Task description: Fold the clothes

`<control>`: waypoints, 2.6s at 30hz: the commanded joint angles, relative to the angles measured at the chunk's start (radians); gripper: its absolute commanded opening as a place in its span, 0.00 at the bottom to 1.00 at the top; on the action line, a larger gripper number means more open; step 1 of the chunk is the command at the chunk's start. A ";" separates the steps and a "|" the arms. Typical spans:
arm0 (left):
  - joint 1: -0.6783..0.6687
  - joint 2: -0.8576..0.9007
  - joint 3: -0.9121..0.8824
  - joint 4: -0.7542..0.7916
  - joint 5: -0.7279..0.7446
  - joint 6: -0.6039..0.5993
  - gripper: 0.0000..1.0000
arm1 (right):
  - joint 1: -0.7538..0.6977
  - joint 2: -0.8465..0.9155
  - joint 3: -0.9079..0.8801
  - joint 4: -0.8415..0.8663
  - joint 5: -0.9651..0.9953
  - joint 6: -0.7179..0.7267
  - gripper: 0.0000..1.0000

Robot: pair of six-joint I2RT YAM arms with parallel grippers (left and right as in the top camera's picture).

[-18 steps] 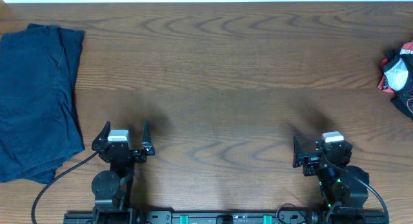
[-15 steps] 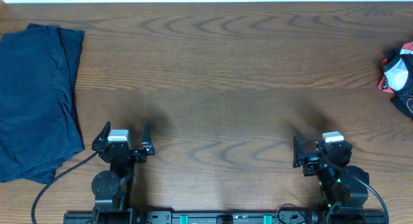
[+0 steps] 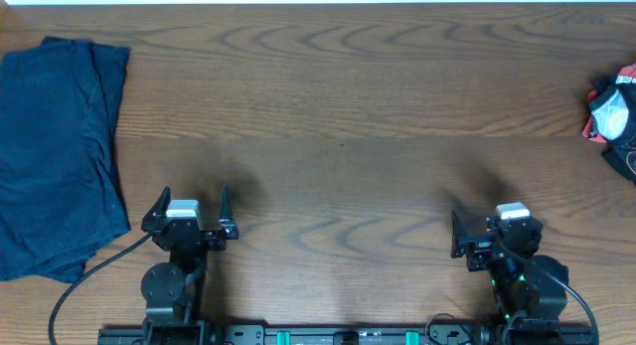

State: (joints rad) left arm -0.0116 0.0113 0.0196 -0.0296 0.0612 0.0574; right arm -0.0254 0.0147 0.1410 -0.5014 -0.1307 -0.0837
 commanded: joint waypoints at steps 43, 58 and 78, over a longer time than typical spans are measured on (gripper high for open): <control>-0.005 -0.001 -0.013 0.010 0.011 -0.337 0.98 | -0.007 -0.009 -0.003 -0.002 0.007 0.012 0.99; -0.005 0.350 0.398 -0.297 0.016 -0.185 0.98 | -0.007 -0.009 -0.003 -0.002 0.007 0.012 0.99; -0.005 1.323 1.403 -1.159 0.128 -0.188 0.97 | -0.007 -0.009 -0.003 -0.002 0.007 0.012 0.99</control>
State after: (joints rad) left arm -0.0143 1.2991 1.3678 -1.1610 0.1394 -0.1516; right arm -0.0254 0.0120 0.1410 -0.5003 -0.1303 -0.0837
